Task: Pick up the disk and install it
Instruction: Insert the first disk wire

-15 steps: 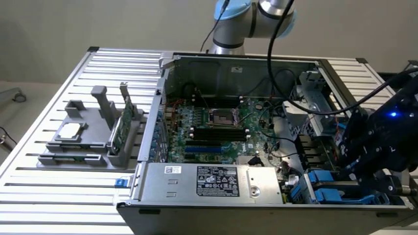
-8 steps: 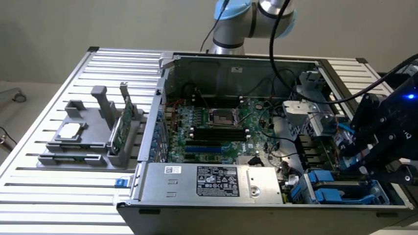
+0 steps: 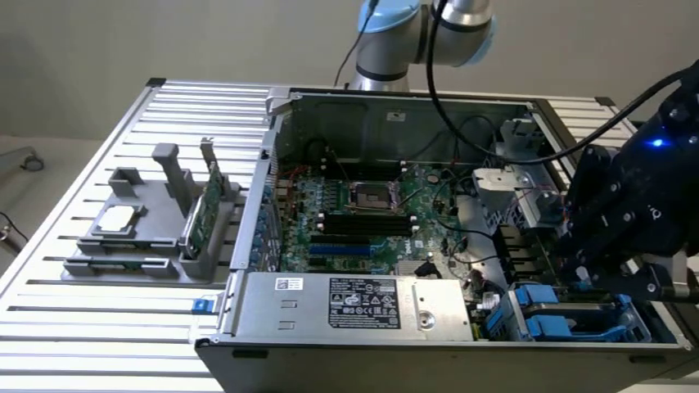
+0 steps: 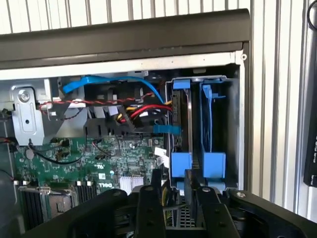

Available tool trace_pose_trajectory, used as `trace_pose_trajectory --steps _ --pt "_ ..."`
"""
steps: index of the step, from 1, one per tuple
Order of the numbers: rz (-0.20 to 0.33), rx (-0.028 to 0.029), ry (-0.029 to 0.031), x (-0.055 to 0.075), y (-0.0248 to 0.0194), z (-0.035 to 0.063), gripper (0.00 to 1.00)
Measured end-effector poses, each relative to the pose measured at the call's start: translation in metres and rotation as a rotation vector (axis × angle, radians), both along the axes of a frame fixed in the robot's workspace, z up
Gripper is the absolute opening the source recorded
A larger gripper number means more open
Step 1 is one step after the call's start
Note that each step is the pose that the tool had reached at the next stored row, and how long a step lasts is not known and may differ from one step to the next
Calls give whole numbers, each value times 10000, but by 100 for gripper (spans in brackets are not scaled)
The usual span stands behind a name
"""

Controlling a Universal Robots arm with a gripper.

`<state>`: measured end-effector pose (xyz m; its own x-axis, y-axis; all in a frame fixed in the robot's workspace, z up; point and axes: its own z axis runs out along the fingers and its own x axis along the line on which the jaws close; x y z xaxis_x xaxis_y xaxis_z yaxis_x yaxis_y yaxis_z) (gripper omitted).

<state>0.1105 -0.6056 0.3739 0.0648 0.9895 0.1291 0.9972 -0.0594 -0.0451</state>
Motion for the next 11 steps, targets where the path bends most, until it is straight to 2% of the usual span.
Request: trace_pose_trajectory --steps 2,3,5,11 --pt "0 10 0 -90 0 12 22" --pt "0 12 0 -135 0 16 22" --pt "1 15 0 -213 0 18 11" --pt "1 21 -2 -217 -1 18 11"
